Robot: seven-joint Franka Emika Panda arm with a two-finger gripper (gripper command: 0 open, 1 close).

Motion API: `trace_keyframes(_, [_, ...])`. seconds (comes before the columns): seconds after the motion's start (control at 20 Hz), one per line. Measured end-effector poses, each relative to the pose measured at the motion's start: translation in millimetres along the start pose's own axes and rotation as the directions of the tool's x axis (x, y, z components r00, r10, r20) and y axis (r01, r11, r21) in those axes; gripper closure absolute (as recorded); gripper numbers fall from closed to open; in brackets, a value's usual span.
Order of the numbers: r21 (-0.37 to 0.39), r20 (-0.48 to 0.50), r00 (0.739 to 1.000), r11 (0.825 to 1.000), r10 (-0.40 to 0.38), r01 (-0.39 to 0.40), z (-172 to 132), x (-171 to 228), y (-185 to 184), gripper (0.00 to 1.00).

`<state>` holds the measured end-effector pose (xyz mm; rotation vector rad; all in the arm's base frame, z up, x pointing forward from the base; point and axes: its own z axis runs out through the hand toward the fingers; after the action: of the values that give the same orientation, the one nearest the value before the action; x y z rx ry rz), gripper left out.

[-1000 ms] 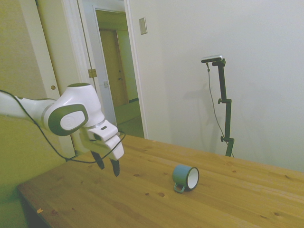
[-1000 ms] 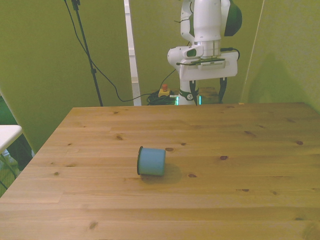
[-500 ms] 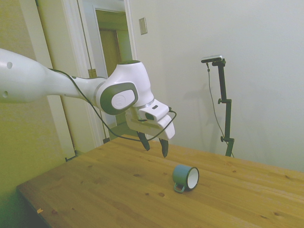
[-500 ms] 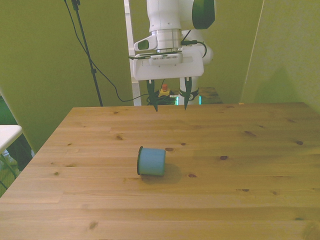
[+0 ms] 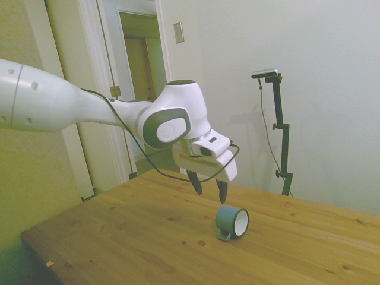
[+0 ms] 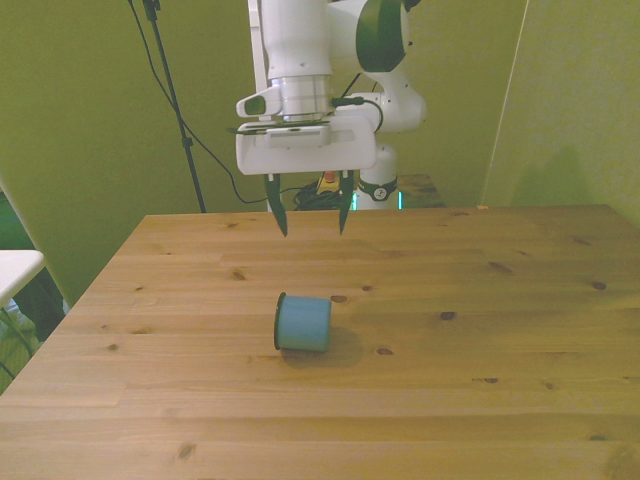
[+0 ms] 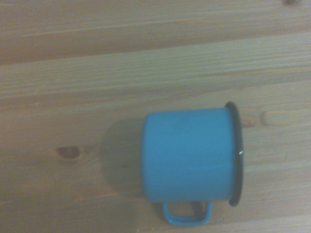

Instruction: Flip the mug upright

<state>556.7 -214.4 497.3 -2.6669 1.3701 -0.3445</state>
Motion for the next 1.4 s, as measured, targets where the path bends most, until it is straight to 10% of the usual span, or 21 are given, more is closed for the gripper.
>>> trace_keyframes(1.4, [0.119, 0.305, 0.952, 0.993, -0.033, -0.004, 89.9, 102.4, -4.9, 0.0])
